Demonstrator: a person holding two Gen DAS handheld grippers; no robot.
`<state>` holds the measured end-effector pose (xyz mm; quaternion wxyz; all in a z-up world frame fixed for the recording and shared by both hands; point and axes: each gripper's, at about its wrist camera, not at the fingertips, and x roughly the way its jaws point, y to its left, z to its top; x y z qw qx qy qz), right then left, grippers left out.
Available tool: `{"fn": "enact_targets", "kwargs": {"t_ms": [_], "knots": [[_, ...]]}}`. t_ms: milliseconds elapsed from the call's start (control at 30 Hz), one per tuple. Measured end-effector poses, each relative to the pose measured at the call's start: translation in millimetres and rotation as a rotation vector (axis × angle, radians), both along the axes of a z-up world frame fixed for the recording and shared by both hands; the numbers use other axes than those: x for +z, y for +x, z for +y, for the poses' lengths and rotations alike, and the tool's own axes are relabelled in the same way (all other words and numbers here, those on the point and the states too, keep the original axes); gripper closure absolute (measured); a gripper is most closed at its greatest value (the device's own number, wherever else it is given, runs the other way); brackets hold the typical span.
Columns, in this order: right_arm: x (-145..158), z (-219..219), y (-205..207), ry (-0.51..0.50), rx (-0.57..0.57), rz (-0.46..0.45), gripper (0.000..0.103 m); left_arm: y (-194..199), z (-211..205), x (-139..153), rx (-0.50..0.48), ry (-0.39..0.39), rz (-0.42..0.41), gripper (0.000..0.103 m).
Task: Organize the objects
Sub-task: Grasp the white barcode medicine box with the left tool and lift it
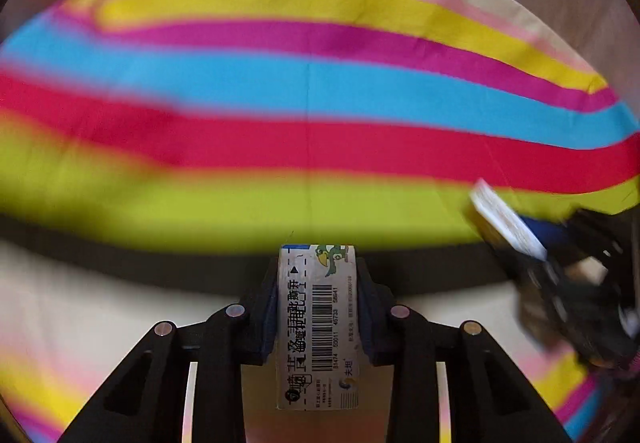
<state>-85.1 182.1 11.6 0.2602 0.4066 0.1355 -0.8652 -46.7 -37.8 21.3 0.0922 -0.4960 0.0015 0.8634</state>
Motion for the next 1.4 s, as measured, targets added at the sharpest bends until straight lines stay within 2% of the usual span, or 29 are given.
{"fn": "enact_targets", "kwargs": {"t_ms": [67,133,200,233,267,333,400,500,533,633,1000,1167,1233,1333,1400], "knots": [[-0.1,-0.1,-0.2,0.000,0.000,0.000,0.068,40.9,2.5,1.0,0.053,-0.022,0.037,0.069],[-1.0,0.0,-0.5,0.001,0.000,0.001,0.068,62.3,4.9,2.2,0.102,-0.087,0.077,0.067],[-1.3,-0.2,-0.6,0.001,0.000,0.001,0.068,73.2,1.1,-0.2,0.136,-0.135,0.112,0.054],[-1.0,-0.4,-0.5,0.001,0.000,0.001,0.068,74.3,-0.2,0.1,0.155,-0.152,0.120,0.041],[-1.0,-0.3,-0.7,0.002,0.000,0.001,0.068,75.2,-3.1,-1.1,0.172,-0.156,0.127,0.034],[-1.0,-0.3,-0.2,0.002,-0.001,0.001,0.068,80.0,-11.1,-1.6,0.184,-0.120,0.130,0.033],[-0.9,-0.1,-0.2,0.002,-0.001,0.001,0.068,80.1,-21.0,-4.7,0.209,-0.085,0.119,0.035],[-0.4,-0.2,-0.3,0.002,-0.001,0.001,0.068,89.2,-12.1,-9.1,0.213,-0.097,0.153,0.049],[0.0,-0.2,-0.3,0.001,-0.001,0.001,0.068,85.8,-7.4,-9.8,0.205,-0.099,0.158,0.057],[0.4,0.7,1.9,0.001,-0.002,0.002,0.068,85.3,-6.5,-9.2,0.217,-0.103,0.162,0.066],[1.7,-0.1,0.6,0.002,-0.001,0.002,0.068,77.4,-16.6,-11.0,0.292,-0.081,0.160,0.068],[4.3,-6.9,6.6,0.047,-0.013,0.039,0.069,82.1,-26.2,-9.9,0.341,-0.058,0.161,0.068],[7.0,-8.9,14.7,0.055,-0.041,0.025,0.069,89.7,-32.1,-8.9,0.382,-0.040,0.161,0.068],[13.4,-7.6,41.0,0.049,-0.056,0.019,0.069,119.2,-36.1,-7.8,0.434,0.032,0.162,0.068],[16.0,-7.6,59.9,0.058,-0.046,0.020,0.069,139.1,-31.8,-5.9,0.435,0.058,0.174,0.068]]}}
